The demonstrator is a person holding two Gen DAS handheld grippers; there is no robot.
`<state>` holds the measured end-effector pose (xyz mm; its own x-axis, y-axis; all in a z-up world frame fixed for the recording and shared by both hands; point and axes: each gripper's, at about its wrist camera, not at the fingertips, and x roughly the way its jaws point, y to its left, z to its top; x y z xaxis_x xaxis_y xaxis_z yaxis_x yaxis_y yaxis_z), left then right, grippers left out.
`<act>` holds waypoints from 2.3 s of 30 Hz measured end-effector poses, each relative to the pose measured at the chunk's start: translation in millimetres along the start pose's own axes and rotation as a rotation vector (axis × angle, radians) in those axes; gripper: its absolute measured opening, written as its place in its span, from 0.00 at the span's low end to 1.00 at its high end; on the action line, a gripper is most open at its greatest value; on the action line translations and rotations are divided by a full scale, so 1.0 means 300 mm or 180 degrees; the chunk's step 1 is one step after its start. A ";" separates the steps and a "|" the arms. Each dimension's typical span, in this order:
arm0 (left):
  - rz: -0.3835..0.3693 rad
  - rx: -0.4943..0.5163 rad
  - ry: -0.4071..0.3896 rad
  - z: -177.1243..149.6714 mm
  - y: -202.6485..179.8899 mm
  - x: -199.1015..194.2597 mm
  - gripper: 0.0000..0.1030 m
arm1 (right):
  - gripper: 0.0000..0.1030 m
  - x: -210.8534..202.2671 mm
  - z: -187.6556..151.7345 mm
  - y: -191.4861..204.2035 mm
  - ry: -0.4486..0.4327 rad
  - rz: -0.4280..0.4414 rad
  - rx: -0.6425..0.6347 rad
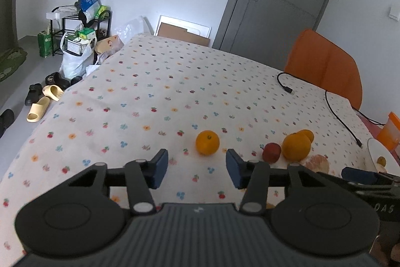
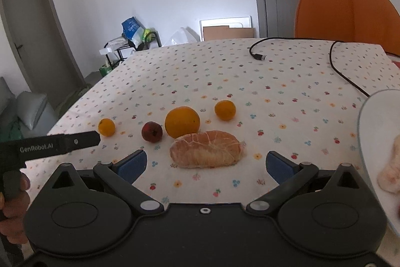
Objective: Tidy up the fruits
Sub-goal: 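Grasp the small orange with the left gripper while the right grasps the peeled pomelo segment, then carry the small orange and pomelo segment to the white plate and open both grippers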
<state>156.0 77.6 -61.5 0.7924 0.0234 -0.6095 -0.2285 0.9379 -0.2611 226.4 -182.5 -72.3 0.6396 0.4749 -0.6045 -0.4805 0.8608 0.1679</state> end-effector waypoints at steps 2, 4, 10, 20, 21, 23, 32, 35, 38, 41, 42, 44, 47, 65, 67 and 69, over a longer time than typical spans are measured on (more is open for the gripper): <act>0.0000 0.0009 0.0008 0.005 -0.005 0.012 0.44 | 0.97 0.014 0.002 0.004 0.0005 -0.0028 -0.0029; -0.0013 0.0021 0.0016 0.010 -0.012 0.022 0.41 | 0.96 0.030 0.004 0.004 0.0035 -0.0037 -0.0020; -0.0031 0.0056 0.0016 0.020 -0.031 0.053 0.33 | 0.94 0.057 0.008 0.006 0.0071 -0.0093 -0.0063; -0.0022 0.0087 0.0002 0.029 -0.042 0.076 0.21 | 0.89 0.071 0.006 0.027 0.0047 -0.0240 -0.0244; -0.0008 0.0090 0.0001 0.028 -0.042 0.073 0.21 | 0.87 0.069 0.005 0.028 0.0040 -0.0246 -0.0247; 0.0018 0.0074 -0.0003 0.024 -0.041 0.065 0.21 | 0.86 0.071 0.009 0.031 0.0045 -0.0221 -0.0265; 0.0050 -0.0054 -0.0056 -0.013 -0.021 0.011 0.21 | 0.67 0.071 -0.001 0.069 -0.0006 -0.0243 -0.0543; 0.0047 -0.0047 -0.0074 -0.026 -0.020 -0.010 0.21 | 0.65 0.060 0.003 0.058 -0.0004 -0.0184 -0.0495; 0.0042 -0.0055 -0.0089 -0.035 -0.021 -0.028 0.21 | 0.64 0.042 -0.006 0.058 -0.0006 -0.0159 -0.0514; 0.0028 -0.0056 -0.0122 -0.040 -0.031 -0.047 0.21 | 0.64 0.018 -0.018 0.056 -0.0013 -0.0130 -0.0512; 0.0018 -0.0055 -0.0132 -0.041 -0.034 -0.055 0.21 | 0.64 0.011 -0.021 0.055 -0.0016 -0.0127 -0.0511; -0.0003 -0.0041 -0.0159 -0.044 -0.046 -0.069 0.21 | 0.64 -0.006 -0.026 0.051 -0.0034 -0.0128 -0.0507; -0.0048 -0.0006 -0.0196 -0.050 -0.070 -0.092 0.21 | 0.63 -0.043 -0.025 0.040 -0.0097 -0.0129 -0.0492; -0.0312 0.0211 -0.0324 -0.088 -0.218 -0.198 0.21 | 0.63 -0.251 -0.046 -0.035 -0.0419 -0.0191 -0.0368; -0.0335 0.0231 -0.0331 -0.092 -0.232 -0.204 0.21 | 0.63 -0.270 -0.050 -0.050 -0.0450 -0.0220 -0.0347; -0.0359 0.0252 -0.0332 -0.098 -0.247 -0.210 0.21 | 0.63 -0.290 -0.056 -0.065 -0.0482 -0.0243 -0.0317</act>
<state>106.4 -3.5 -25.6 0.8658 -0.0516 -0.4977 -0.0929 0.9608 -0.2611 170.0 -243.9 -36.0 0.7559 0.4376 -0.4871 -0.4793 0.8765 0.0436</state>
